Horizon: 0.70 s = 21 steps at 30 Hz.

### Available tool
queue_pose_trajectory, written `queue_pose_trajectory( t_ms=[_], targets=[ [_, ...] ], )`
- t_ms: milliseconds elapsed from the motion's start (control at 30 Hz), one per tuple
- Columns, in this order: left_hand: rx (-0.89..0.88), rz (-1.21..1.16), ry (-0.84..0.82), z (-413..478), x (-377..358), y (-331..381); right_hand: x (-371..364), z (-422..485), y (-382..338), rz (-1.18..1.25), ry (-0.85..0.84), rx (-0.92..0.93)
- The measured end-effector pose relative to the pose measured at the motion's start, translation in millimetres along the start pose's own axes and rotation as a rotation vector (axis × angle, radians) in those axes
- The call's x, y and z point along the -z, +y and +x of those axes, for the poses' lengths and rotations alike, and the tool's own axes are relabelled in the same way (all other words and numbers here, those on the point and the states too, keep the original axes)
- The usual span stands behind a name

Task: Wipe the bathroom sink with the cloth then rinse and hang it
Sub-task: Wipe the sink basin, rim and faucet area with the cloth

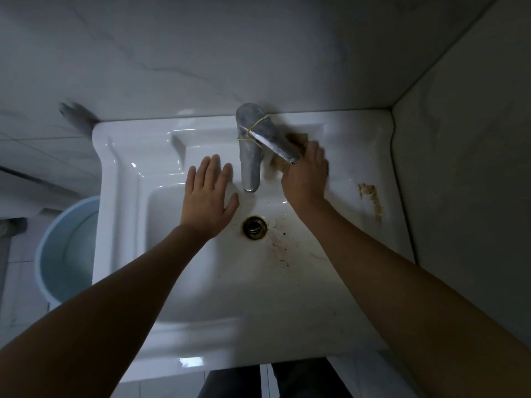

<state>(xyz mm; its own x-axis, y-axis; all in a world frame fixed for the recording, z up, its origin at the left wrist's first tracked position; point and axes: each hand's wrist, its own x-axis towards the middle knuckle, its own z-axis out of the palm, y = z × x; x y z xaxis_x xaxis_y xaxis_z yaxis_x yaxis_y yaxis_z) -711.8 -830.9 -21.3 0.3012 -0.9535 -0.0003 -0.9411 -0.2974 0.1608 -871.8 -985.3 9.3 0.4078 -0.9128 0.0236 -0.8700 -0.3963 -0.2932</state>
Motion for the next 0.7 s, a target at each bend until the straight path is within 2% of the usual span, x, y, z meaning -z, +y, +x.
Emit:
queue_pose_trajectory(
  t_ms=[167, 333, 533, 700],
  targets=[
    [0.009, 0.032, -0.037, -1, -3, 0, -23, -9, -16, -0.008, -0.042, 0.168],
    [0.013, 0.011, -0.085, -2, 4, 2, 9, -18, 15, -0.039, -0.119, 0.303],
    [0.052, -0.072, -0.116, -19, 21, 18, 61, -32, 92, -0.128, -0.116, 0.076],
    [-0.030, -0.172, -0.228, -101, 20, 65, 81, -55, 141, -0.322, -0.090, 0.117]
  ],
)
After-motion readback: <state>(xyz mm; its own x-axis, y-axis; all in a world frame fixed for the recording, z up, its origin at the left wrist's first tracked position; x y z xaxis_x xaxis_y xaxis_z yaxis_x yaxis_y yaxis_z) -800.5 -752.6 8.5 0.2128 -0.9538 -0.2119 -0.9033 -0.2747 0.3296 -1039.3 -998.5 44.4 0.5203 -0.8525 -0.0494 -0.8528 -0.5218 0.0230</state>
